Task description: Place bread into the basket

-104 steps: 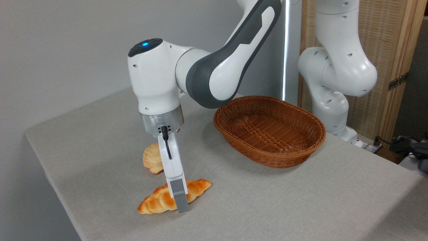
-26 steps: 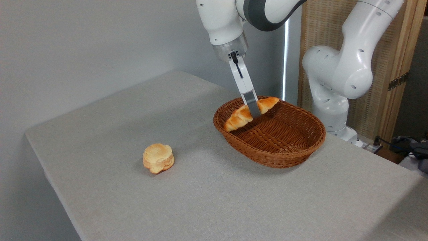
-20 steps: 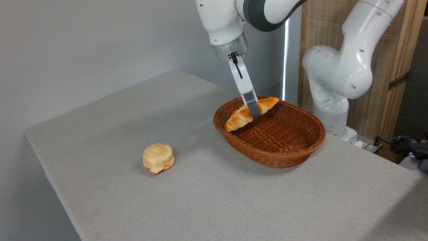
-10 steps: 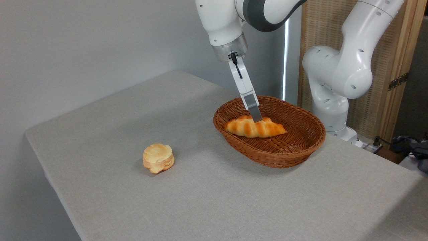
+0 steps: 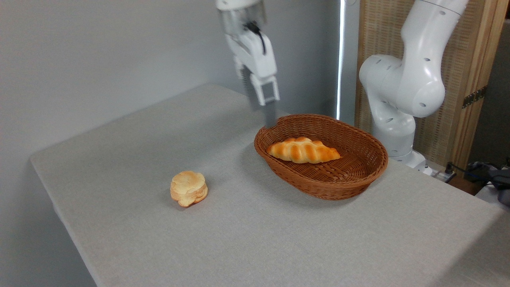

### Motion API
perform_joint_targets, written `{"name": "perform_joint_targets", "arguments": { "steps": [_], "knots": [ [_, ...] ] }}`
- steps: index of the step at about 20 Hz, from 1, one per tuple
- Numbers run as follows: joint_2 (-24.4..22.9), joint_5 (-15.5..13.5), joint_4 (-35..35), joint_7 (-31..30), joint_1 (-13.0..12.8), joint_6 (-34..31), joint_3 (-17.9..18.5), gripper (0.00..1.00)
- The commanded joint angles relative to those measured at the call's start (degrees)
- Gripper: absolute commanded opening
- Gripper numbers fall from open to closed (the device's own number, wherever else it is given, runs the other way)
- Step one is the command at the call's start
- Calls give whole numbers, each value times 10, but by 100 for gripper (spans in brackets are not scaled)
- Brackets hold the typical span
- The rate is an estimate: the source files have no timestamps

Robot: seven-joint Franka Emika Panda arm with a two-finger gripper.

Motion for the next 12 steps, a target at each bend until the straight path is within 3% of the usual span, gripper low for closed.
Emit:
{"name": "perform_joint_targets", "arguments": {
  "steps": [1, 6, 9, 12],
  "knots": [
    [121, -8, 159, -12, 45, -13, 4, 100],
    [198, -21, 268, -58, 72, -14, 4, 100],
    [219, -45, 298, -64, 92, -15, 3, 100],
    [228, -48, 308, -92, 102, -16, -3, 100]
  ]
}}
